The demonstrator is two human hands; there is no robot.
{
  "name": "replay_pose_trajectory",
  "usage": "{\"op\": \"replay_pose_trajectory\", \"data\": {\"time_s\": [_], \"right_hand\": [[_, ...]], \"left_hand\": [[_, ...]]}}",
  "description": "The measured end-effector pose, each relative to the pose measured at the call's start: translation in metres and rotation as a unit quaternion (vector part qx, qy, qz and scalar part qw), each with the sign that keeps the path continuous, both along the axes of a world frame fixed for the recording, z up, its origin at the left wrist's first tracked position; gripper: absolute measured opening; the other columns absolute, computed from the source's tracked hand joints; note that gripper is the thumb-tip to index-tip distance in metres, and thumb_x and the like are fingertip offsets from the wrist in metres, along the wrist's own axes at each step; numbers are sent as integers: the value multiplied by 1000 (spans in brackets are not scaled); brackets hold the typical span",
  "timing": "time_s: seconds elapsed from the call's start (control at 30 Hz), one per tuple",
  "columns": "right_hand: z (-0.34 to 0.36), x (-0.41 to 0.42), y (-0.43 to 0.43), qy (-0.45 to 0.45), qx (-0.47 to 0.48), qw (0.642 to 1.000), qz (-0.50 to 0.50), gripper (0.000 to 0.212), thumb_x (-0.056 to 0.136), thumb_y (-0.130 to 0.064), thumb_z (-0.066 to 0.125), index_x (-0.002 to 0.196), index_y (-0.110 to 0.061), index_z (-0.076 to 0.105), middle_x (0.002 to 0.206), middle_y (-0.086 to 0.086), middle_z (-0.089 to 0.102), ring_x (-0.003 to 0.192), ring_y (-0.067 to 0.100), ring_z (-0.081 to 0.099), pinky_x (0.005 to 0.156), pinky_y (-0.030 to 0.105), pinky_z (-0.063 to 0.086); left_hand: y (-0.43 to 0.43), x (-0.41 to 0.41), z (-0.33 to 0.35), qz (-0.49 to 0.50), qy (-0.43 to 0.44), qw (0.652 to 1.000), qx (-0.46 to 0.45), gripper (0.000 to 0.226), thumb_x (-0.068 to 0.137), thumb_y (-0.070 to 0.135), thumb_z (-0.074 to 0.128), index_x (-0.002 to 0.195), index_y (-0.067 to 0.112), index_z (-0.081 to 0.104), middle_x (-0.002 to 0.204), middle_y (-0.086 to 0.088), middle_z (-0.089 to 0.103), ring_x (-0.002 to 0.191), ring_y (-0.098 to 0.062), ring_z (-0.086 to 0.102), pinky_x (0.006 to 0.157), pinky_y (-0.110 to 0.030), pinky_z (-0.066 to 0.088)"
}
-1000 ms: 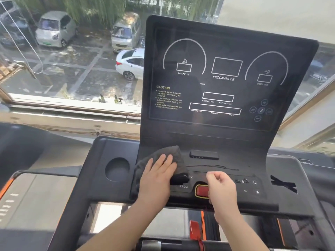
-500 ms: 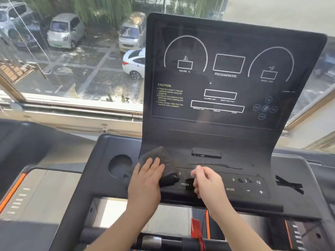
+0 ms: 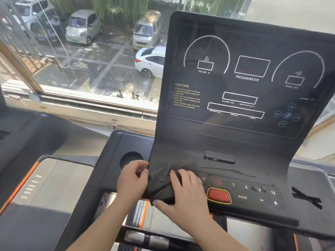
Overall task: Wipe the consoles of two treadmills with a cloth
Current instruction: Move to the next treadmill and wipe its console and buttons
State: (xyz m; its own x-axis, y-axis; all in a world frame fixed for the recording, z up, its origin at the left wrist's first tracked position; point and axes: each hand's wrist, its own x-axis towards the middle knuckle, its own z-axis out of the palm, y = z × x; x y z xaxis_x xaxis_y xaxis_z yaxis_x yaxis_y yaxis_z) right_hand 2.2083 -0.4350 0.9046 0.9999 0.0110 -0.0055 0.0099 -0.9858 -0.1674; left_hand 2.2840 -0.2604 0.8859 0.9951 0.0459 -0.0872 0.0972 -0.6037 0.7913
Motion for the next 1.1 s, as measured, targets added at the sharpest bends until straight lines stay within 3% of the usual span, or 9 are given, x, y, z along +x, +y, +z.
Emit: {"op": "replay_pose_trajectory", "data": {"time_s": [0.07, 0.2, 0.3, 0.4, 0.57, 0.73, 0.87, 1.1], "right_hand": [[-3, 3, -8, 1, -26, 999, 30, 85, 73, -80, 56, 132, -20, 65, 125, 4, 62, 115, 30, 60, 99, 50, 54], [-5, 14, -37, -41, -12, 996, 79, 55, 73, -53, 62, 120, -25, 66, 117, -2, 60, 105, 27, 61, 85, 40, 54], [-4, 14, -65, -80, -16, 996, 28, 42, 71, -50, 64, 105, -26, 71, 102, -6, 61, 92, 25, 60, 74, 37, 49], [-5, 5, -93, -99, -39, 992, -67, 38, 69, -51, 61, 93, -23, 72, 92, -4, 59, 84, 27, 59, 69, 37, 46], [-8, 14, -54, -65, -85, 983, -150, 34, 69, -49, 65, 81, -17, 64, 85, 3, 53, 78, 32, 54, 63, 40, 42], [-10, 28, 0, -75, -42, 995, -52, 38, 68, -53, 64, 89, -21, 65, 89, 1, 54, 81, 28, 55, 66, 39, 43], [-5, 24, -33, -75, -11, 997, 10, 44, 69, -57, 61, 100, -28, 71, 95, -6, 59, 86, 24, 58, 70, 37, 46], [-9, -3, -102, -94, -26, 977, -189, 39, 66, -52, 61, 87, -23, 73, 88, -2, 62, 81, 32, 60, 66, 38, 47]], "left_hand": [[1, -3, -11, -3, -43, 999, 15, 22, 91, 13, 67, 98, 33, 69, 93, 22, 66, 91, 1, 59, 74, -17, 46], [-5, -4, -11, 13, -47, 999, 24, 20, 93, 13, 65, 99, 32, 68, 92, 22, 64, 91, 0, 57, 72, -16, 42], [-5, -4, -16, -2, -73, 996, 44, 19, 93, 13, 65, 98, 31, 66, 90, 20, 62, 88, -4, 56, 77, -27, 45], [-9, -5, -21, -13, -105, 991, 80, 20, 91, 12, 63, 97, 31, 65, 91, 19, 61, 84, -7, 53, 79, -30, 42], [-12, -3, -22, -15, -103, 989, 105, 20, 91, 14, 61, 96, 32, 65, 93, 17, 61, 84, -9, 51, 80, -33, 41], [-5, -3, -26, -36, -113, 986, 114, 18, 92, 16, 61, 99, 33, 64, 96, 15, 60, 85, -11, 50, 79, -34, 43], [-3, -3, -26, -44, -120, 986, 108, 18, 93, 16, 61, 99, 32, 65, 96, 16, 60, 85, -11, 52, 79, -35, 44], [-7, -2, -26, -36, -107, 986, 119, 19, 93, 14, 61, 97, 31, 67, 96, 12, 61, 86, -17, 54, 82, -39, 43]]}}
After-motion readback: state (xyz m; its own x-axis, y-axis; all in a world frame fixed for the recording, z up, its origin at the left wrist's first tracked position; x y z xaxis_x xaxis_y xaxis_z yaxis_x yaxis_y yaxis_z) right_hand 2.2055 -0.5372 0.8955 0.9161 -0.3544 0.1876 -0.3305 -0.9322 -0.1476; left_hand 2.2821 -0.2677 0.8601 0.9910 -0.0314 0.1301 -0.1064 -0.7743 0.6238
